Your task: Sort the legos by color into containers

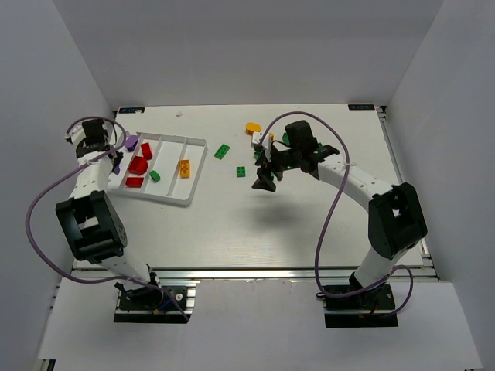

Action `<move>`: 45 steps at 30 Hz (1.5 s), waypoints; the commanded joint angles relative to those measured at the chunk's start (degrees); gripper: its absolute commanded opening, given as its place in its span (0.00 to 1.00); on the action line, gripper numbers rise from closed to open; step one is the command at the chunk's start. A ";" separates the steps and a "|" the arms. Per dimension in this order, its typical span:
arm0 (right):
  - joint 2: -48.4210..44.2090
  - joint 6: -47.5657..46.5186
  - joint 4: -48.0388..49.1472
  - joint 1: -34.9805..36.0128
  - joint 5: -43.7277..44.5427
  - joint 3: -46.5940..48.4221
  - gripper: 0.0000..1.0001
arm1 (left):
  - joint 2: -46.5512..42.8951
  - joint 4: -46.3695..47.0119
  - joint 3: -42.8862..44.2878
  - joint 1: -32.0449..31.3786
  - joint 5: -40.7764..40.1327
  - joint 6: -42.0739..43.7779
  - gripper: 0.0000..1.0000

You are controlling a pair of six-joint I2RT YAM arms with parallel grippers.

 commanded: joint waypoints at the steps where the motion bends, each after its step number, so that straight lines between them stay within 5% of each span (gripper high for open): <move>1: -2.31 0.51 0.71 -1.55 -1.87 -0.85 0.89 | 0.92 3.25 2.18 0.79 -4.75 0.24 0.00; 14: -1.69 1.39 1.15 -5.16 -2.67 -0.59 0.89 | 7.51 4.76 3.50 1.32 -6.25 -0.82 0.02; 19: -1.43 1.21 0.80 -5.69 -2.49 0.38 0.89 | 10.06 4.22 4.11 1.32 -6.86 -1.26 0.20; 21: -1.26 1.21 0.36 -5.95 -2.40 0.82 0.89 | 11.11 3.70 4.64 1.32 -7.13 -1.61 0.42; 26: -1.08 1.12 0.01 -6.39 -2.23 1.43 0.89 | 12.00 2.73 4.56 1.32 -7.74 -1.61 0.70; 33: -1.08 3.14 0.44 -6.92 -0.57 2.31 0.89 | 8.67 2.99 3.51 1.32 -5.20 -1.00 0.80; 38: -2.31 13.84 12.88 -7.97 13.38 0.21 0.89 | -2.29 8.95 -3.78 1.32 5.48 2.25 0.81; 41: -0.56 21.15 15.39 -10.34 21.93 1.69 0.90 | -7.93 13.69 -10.63 1.23 13.15 5.07 0.92; 45: 5.14 23.79 5.58 -16.48 9.23 8.01 0.89 | -18.29 18.37 -19.15 0.09 25.45 4.29 0.98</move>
